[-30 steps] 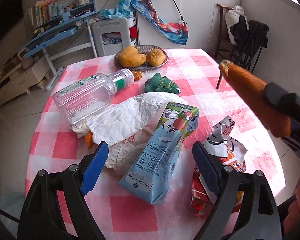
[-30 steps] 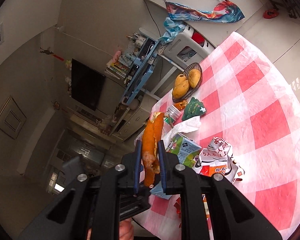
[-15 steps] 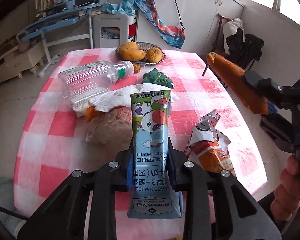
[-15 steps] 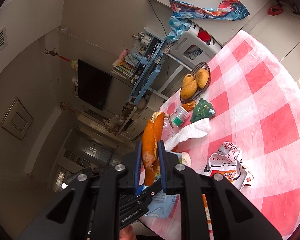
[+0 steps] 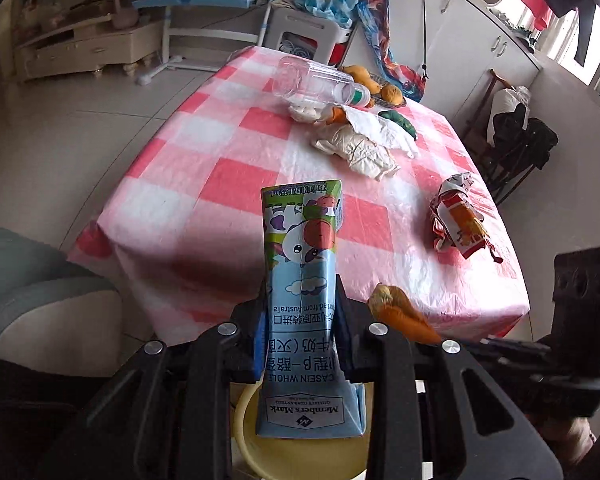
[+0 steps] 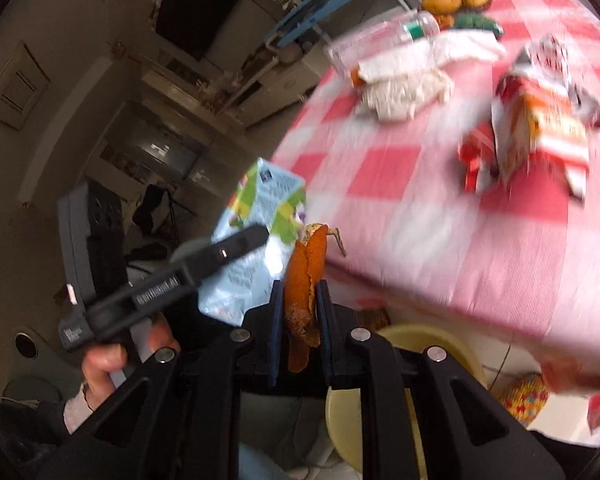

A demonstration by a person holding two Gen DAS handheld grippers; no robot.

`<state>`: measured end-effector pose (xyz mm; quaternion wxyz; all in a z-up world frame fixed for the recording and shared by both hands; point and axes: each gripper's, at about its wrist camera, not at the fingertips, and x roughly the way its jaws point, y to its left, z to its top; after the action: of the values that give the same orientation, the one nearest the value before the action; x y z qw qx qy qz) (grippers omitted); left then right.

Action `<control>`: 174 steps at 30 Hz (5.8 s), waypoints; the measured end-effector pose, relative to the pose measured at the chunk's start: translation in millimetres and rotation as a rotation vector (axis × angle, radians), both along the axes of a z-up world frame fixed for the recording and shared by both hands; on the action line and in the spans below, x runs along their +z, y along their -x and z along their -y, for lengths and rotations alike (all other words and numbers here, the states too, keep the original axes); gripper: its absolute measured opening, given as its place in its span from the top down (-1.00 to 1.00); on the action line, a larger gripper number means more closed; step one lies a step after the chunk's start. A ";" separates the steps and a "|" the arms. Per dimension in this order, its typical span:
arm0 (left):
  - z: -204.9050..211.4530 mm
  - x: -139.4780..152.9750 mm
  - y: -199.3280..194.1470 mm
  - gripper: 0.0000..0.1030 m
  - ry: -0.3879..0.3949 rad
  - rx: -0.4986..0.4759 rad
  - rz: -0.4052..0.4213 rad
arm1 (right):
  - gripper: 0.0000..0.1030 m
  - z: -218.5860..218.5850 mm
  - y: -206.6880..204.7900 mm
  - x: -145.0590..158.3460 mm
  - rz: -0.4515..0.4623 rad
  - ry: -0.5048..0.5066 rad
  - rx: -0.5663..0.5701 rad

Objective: Collect trash

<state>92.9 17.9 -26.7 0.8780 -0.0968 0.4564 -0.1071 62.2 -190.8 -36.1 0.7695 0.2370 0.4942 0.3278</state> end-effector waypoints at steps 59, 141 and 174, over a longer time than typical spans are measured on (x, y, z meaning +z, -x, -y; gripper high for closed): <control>2.6 5.8 70.7 -0.56 -0.073 0.084 0.099 | -0.40 -25.3 35.6 27.1 0.375 0.435 -0.243; -5.2 -0.3 65.3 -0.68 -0.079 0.149 0.079 | -0.49 -19.0 38.9 29.5 0.395 0.445 -0.273; -10.0 1.9 64.7 -0.68 -0.053 0.158 0.080 | -0.50 -26.0 36.9 26.9 0.388 0.470 -0.258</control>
<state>28.2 27.9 -24.8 0.9034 -0.1051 0.4146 -0.0292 25.4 -164.8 -9.2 0.9181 0.0468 0.3664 0.1436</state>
